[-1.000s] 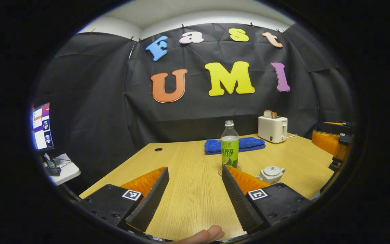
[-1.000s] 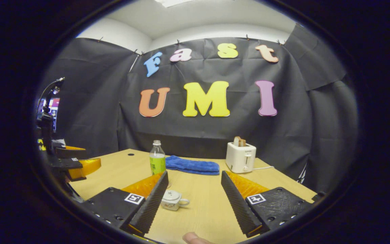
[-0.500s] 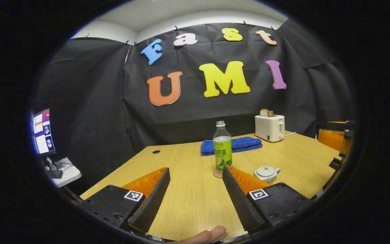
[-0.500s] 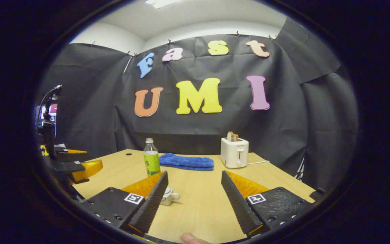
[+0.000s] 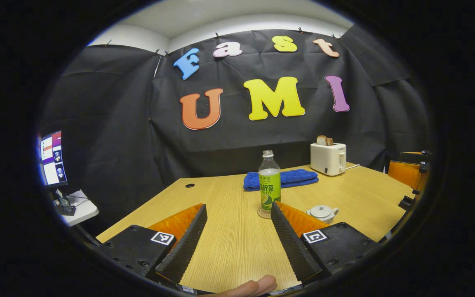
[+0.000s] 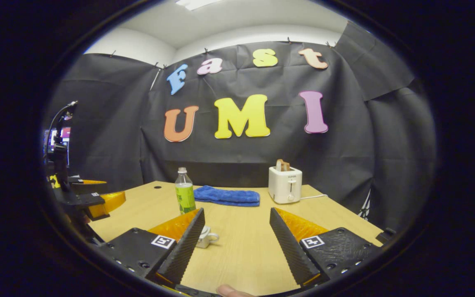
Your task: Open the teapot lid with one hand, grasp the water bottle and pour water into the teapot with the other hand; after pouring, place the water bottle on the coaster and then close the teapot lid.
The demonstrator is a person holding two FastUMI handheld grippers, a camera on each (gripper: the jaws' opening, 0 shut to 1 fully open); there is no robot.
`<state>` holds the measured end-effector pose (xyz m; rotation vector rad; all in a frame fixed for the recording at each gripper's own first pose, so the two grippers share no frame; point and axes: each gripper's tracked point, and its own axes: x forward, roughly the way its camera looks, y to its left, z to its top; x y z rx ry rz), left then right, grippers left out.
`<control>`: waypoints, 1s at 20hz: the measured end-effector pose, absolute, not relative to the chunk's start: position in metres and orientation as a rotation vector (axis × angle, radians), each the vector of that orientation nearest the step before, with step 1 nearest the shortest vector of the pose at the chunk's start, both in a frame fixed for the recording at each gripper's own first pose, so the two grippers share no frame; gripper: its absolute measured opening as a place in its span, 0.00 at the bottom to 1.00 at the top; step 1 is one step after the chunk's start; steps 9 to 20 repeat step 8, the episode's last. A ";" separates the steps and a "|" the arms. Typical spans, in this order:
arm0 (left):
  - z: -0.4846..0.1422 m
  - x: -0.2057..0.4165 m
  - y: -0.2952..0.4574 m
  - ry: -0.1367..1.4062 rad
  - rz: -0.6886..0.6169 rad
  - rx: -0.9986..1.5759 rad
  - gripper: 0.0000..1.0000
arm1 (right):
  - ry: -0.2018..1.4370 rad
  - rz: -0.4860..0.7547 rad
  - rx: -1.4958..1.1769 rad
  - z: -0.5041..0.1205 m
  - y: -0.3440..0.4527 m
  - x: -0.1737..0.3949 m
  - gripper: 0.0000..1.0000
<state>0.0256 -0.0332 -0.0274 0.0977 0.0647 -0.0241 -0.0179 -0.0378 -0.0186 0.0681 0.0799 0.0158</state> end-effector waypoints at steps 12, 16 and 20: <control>-0.027 0.023 -0.047 0.057 -0.039 0.094 0.97 | 0.037 -0.051 0.042 -0.006 -0.059 -0.029 0.94; -0.027 0.023 -0.047 0.057 -0.039 0.094 0.97 | 0.037 -0.051 0.042 -0.006 -0.059 -0.029 0.94; -0.027 0.023 -0.047 0.057 -0.039 0.094 0.97 | 0.037 -0.051 0.042 -0.006 -0.059 -0.029 0.94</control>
